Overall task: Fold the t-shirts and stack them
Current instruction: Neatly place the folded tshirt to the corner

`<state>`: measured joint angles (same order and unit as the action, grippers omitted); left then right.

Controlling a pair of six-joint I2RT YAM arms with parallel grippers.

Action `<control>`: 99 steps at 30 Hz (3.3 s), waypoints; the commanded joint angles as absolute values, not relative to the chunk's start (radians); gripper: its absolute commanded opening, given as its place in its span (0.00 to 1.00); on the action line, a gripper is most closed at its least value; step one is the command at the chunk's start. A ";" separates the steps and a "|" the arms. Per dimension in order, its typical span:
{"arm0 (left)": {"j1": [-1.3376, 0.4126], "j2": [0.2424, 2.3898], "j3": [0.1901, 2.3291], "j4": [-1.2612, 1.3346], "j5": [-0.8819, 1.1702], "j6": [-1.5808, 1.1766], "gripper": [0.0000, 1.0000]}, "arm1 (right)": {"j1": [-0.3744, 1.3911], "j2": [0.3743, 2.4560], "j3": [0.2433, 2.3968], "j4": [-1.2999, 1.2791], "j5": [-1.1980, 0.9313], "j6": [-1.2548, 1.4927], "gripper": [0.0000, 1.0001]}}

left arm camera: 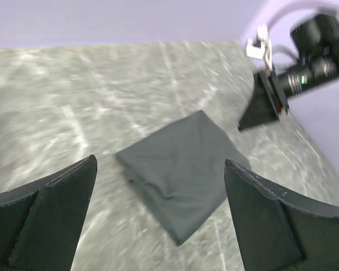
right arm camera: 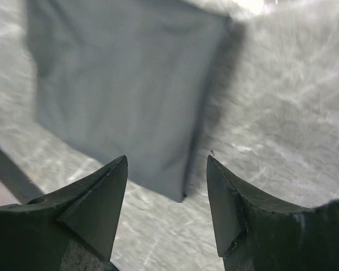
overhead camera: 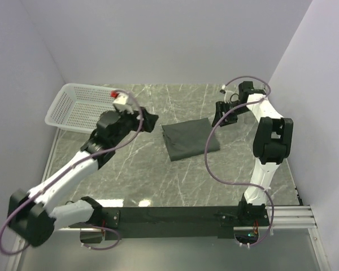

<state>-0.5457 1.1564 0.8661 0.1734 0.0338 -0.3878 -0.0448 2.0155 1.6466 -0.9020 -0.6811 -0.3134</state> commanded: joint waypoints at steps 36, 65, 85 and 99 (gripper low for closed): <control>-0.525 0.696 0.578 -0.084 -0.049 -0.540 1.00 | -0.035 2.210 1.719 -0.939 -0.753 -0.308 0.00; -0.523 0.739 0.581 -0.063 -0.023 -0.534 0.99 | -0.417 2.333 2.168 -1.034 -0.215 -0.396 0.31; -0.520 0.713 0.692 -0.178 -0.126 -0.486 1.00 | -0.282 1.714 1.510 -0.784 -0.144 -0.497 0.54; -0.359 0.727 0.770 -0.354 -0.156 -0.342 0.99 | -0.308 0.841 0.887 -0.303 -0.025 -0.324 1.00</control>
